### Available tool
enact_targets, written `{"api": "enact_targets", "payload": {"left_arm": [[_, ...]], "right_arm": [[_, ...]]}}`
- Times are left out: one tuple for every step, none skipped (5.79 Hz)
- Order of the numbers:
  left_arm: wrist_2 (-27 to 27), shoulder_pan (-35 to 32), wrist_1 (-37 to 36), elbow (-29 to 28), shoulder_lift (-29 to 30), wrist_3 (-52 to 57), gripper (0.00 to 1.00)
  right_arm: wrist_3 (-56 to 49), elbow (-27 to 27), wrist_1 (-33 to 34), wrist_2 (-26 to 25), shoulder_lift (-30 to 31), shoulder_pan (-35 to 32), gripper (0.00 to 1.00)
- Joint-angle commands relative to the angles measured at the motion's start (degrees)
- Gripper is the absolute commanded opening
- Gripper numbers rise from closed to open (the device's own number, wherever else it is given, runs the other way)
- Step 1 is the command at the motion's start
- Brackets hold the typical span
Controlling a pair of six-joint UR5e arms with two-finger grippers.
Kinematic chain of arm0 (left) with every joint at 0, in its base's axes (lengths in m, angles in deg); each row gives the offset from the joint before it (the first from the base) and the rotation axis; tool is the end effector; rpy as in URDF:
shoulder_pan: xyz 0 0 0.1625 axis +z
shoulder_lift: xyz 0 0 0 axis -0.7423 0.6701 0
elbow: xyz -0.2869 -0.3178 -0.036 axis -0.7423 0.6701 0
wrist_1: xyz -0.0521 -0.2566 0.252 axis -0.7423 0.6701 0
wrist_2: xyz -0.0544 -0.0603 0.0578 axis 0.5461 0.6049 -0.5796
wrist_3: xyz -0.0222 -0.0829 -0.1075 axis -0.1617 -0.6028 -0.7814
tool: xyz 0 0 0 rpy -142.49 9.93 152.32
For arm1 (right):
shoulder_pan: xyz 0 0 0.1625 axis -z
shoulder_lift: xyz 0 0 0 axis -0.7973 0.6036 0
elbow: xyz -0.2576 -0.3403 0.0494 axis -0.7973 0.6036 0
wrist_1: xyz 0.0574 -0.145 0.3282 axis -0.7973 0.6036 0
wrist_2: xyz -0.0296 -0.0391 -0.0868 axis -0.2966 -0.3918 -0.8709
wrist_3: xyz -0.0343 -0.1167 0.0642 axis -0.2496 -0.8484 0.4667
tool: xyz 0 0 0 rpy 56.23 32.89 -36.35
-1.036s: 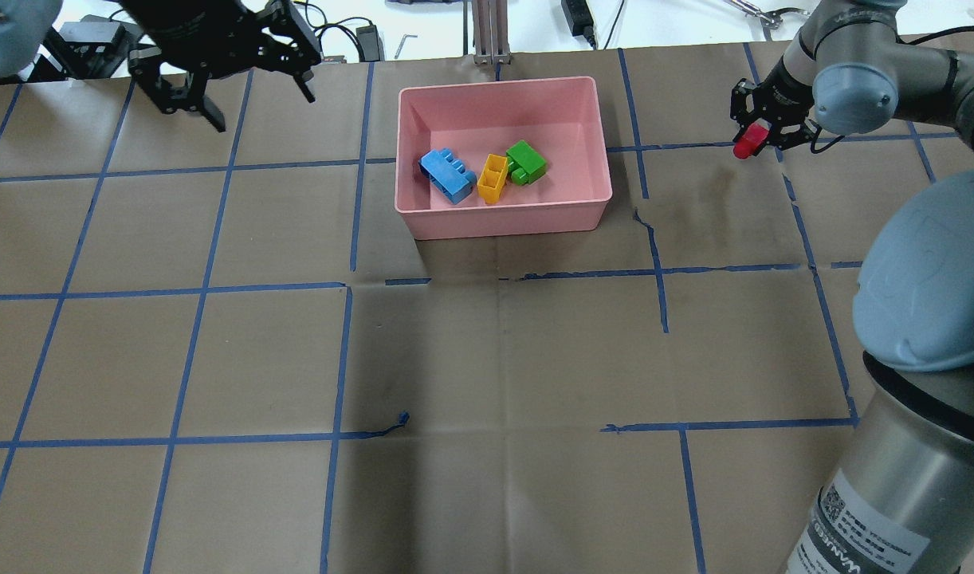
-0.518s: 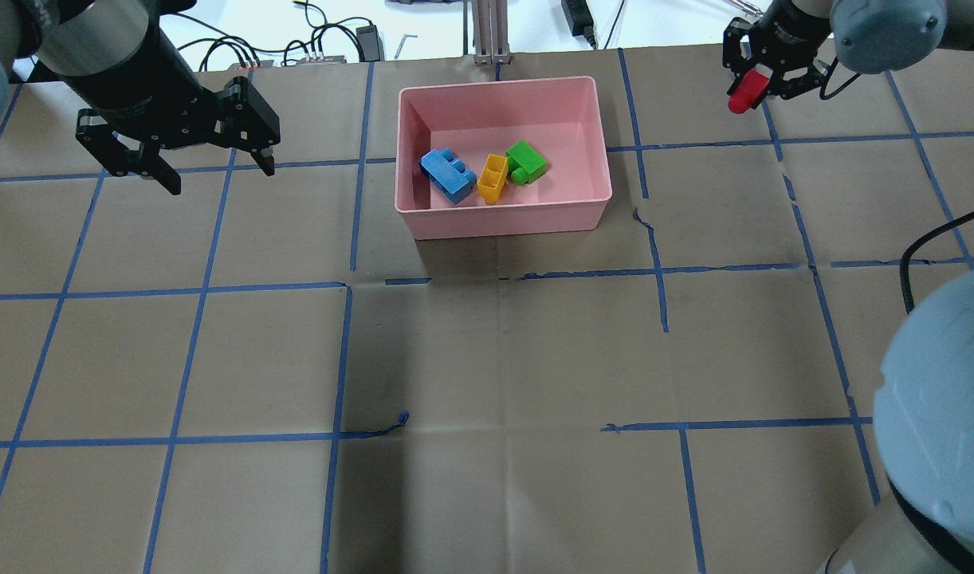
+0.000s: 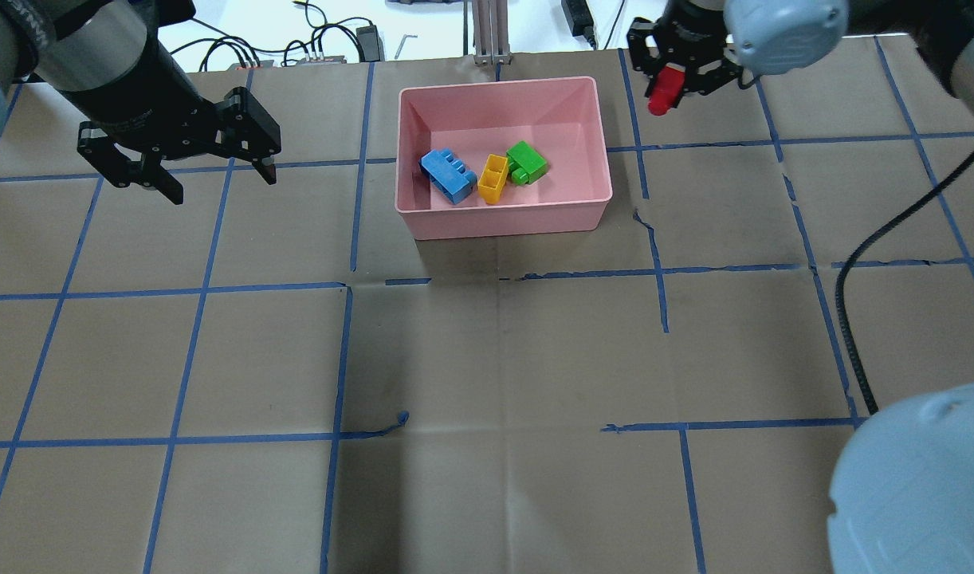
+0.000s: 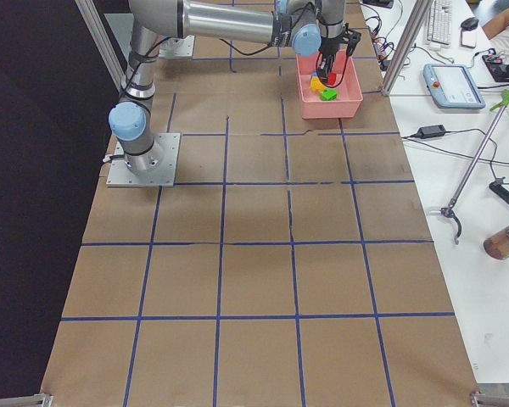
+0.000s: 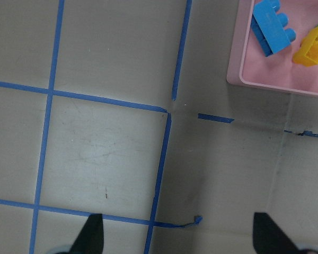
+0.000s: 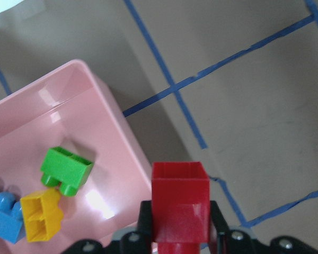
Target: Put all blocks into box
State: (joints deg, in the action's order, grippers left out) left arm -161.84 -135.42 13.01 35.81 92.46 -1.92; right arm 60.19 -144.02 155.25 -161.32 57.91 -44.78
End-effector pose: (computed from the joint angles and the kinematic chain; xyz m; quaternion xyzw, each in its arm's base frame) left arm -0.1185 -0.4328 0.4811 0.0880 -0.9956 0.0281 0.0158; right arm 0.2179 -0.6133 0.3707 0.2128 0.9742 -0.0689 0.0291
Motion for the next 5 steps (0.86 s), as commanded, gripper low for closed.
{"api": "enact_targets", "payload": {"left_arm": [[0.27, 0.05, -0.06, -0.12, 0.24, -0.18, 0.99], [0.44, -0.04, -0.06, -0.12, 0.33, -0.18, 0.99], [0.36, -0.13, 0.02, 0.14, -0.11, -0.18, 0.99], [0.36, -0.04, 0.02, -0.12, 0.06, -0.18, 0.99], [-0.08, -0.13, 0.11, 0.31, -0.02, -0.27, 0.99]], "right_arm": [[1.52, 2.67, 4.7, 0.01, -6.99, -5.68, 0.31], [0.3, 2.85, 8.4, -0.43, -9.73, -5.88, 0.33], [-2.67, 2.68, 9.05, -0.52, -10.71, -5.88, 0.42], [-3.05, 2.16, 13.14, -0.61, -11.07, -5.88, 0.99], [-3.14, 1.8, 13.27, -0.69, -11.08, -5.8, 1.0]]}}
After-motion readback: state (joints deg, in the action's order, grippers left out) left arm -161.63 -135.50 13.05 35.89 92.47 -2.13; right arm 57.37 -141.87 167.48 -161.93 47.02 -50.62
